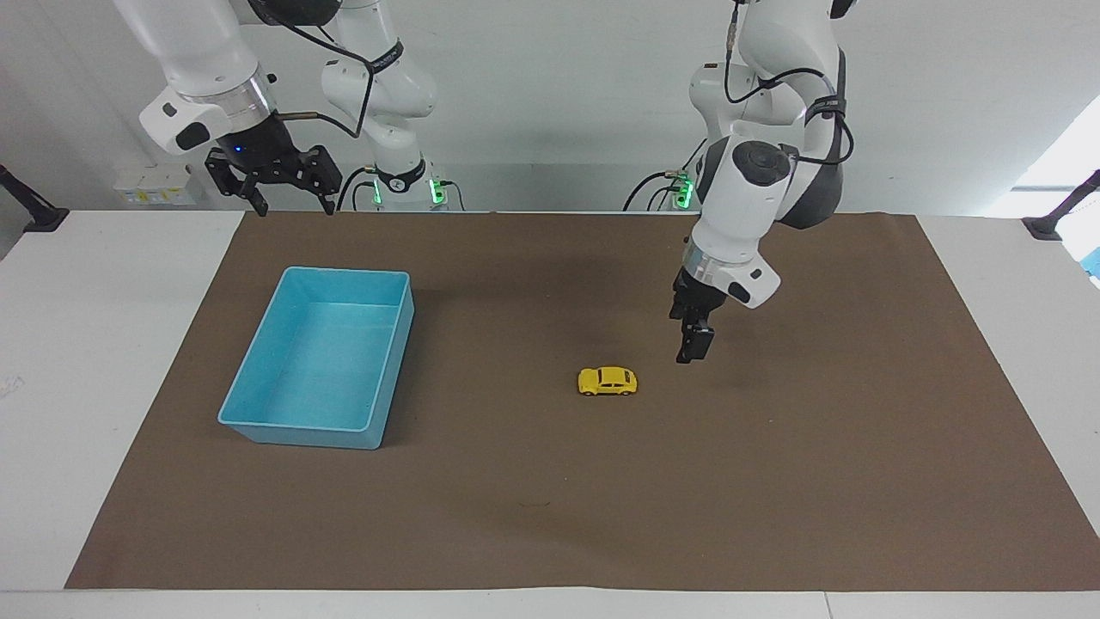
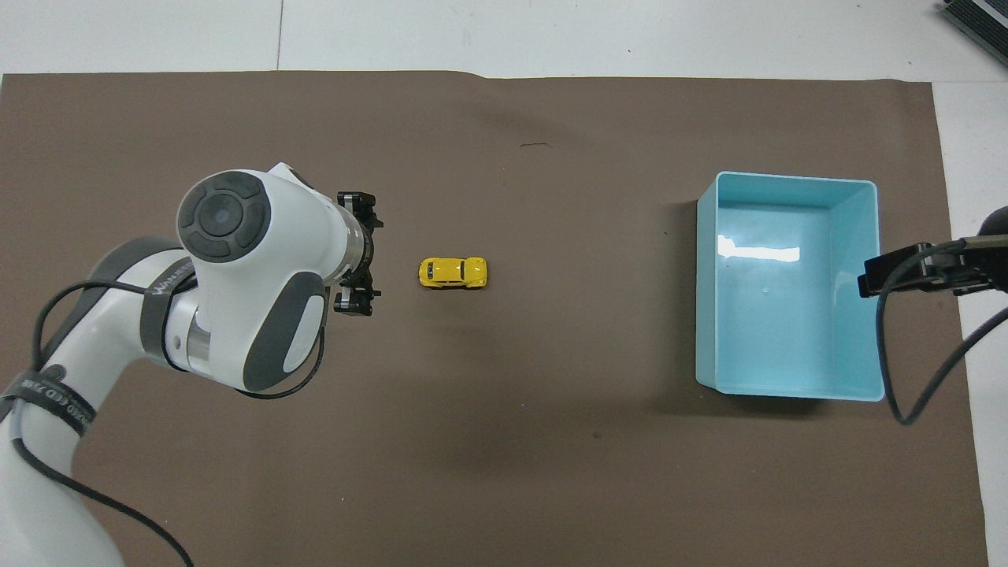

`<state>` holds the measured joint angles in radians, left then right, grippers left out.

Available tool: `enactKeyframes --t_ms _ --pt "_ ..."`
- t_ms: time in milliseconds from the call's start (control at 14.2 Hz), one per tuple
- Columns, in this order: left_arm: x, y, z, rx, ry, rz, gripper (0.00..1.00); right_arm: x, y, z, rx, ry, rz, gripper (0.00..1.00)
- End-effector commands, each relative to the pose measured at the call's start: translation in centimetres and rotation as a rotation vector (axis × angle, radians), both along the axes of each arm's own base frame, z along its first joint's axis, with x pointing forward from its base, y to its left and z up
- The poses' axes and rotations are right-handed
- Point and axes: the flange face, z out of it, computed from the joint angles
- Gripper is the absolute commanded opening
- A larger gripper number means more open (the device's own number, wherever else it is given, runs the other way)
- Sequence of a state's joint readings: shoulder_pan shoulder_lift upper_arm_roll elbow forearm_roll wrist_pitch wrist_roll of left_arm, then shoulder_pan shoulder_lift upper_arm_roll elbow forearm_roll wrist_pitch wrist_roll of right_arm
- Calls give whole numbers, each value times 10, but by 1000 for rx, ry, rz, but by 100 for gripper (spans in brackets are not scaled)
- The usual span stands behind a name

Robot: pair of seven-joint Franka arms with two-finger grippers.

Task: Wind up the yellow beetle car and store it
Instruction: 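Move the left gripper down onto the yellow toy car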

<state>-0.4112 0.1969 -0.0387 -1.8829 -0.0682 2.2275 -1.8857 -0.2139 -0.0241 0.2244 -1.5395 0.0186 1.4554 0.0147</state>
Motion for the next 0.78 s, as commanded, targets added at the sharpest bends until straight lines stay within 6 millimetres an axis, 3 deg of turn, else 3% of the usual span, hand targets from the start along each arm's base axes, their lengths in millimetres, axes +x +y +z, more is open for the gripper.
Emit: enactKeyframes --t_ms 0,211,352,564,705 --pt "-1 -23 -17 2 14 26 100 2 -3 2 7 -7 12 100" --pt "2 -41 -21 2 22 69 100 2 -3 2 5 -7 12 100" --pt "1 -67 -41 9 44 90 100 2 -3 2 7 -7 14 100" --pt "18 -111 -80 89 70 98 100 2 -3 2 7 -7 12 100" --pt "24 -110 -80 92 75 104 100 2 -2 2 7 -7 14 100"
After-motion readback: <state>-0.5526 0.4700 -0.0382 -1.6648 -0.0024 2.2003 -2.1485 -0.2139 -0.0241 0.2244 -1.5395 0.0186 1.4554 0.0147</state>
